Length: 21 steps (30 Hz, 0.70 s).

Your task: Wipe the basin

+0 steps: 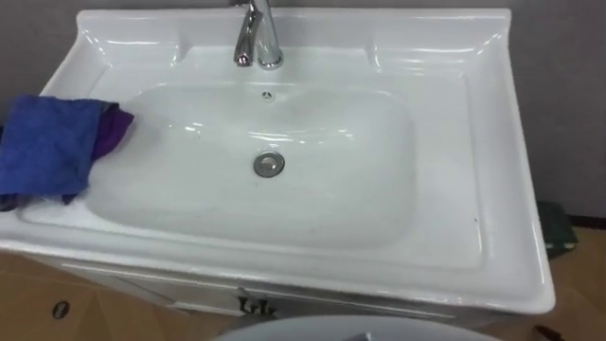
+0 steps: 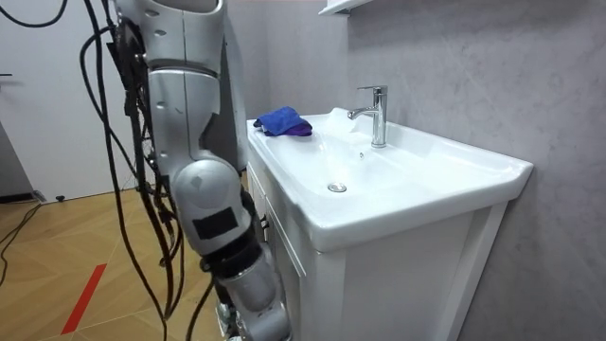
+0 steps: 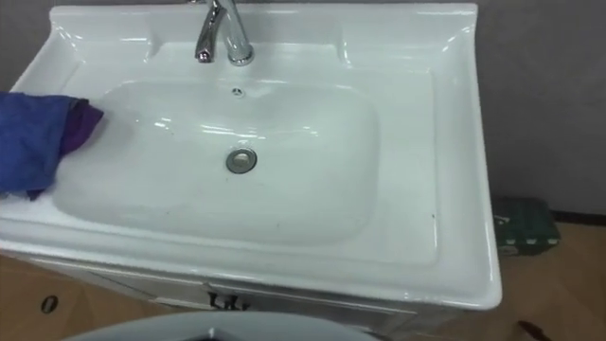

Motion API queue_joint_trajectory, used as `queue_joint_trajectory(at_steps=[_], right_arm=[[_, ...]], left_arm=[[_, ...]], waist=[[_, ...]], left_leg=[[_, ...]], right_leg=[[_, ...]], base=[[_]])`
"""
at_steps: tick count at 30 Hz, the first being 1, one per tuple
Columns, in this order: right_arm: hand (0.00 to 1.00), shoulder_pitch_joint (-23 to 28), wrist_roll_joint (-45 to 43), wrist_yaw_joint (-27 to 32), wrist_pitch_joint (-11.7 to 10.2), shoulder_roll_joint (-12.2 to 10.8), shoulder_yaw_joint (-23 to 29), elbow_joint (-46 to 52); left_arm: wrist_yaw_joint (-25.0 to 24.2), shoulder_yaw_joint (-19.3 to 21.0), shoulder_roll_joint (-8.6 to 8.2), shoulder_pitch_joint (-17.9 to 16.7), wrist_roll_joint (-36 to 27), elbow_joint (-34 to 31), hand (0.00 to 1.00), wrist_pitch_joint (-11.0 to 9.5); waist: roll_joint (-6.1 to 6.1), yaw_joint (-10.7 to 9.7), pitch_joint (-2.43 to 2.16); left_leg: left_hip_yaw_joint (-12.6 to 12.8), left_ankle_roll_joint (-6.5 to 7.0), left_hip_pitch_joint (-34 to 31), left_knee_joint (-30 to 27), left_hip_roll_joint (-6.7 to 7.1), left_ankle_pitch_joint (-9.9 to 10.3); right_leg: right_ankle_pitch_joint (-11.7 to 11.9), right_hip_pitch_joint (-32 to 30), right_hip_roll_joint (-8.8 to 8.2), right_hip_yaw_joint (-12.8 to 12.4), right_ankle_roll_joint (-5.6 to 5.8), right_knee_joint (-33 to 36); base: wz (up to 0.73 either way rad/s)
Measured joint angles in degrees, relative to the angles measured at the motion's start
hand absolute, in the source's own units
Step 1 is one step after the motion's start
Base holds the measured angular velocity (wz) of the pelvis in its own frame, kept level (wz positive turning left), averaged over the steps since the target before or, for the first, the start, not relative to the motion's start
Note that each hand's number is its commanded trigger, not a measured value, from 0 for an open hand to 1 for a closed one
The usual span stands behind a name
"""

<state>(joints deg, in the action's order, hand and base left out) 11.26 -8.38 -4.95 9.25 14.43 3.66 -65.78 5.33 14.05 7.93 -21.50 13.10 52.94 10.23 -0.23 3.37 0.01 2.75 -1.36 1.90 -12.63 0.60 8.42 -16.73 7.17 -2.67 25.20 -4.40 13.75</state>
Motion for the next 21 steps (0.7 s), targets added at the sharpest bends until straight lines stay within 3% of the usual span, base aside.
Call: queue_joint_trajectory(at_steps=[2, 13, 21], right_arm=[[0.00, 0.04, -0.98, 0.44, -0.46, -0.60, -0.01, -0.57], [0.00, -0.16, -1.24, 1.01, -0.44, -2.46, 0.10, -0.93], [0.00, -3.00, -1.22, 0.86, 0.81, -2.82, -0.07, -3.47]], left_arm=[[-0.39, -1.99, -0.03, 1.78, 0.01, 0.33, 0.00, -0.28], [-2.92, -3.04, -0.18, 6.31, -0.02, 4.54, 0.00, -0.71], [-5.44, -3.73, -0.07, 8.15, -2.29, 6.87, 0.00, -0.36]], waist=[[-0.49, 0.02, 0.32], [0.16, -1.49, 0.18], [-0.26, -1.68, 0.12]], left_leg=[[1.01, -0.02, -0.10, -0.01, -0.36, 0.04], [4.76, 0.04, -0.17, -0.08, -1.42, 0.25], [5.05, 0.68, 0.18, -0.09, -1.37, 0.63]], right_leg=[[0.42, -0.39, 0.35, -1.05, -0.10, -0.29], [2.14, -1.61, 1.10, -4.66, -0.12, -0.99], [2.72, -1.53, 1.08, -5.17, 0.22, -1.01]], base=[[-0.18], [-0.18], [-0.03]])
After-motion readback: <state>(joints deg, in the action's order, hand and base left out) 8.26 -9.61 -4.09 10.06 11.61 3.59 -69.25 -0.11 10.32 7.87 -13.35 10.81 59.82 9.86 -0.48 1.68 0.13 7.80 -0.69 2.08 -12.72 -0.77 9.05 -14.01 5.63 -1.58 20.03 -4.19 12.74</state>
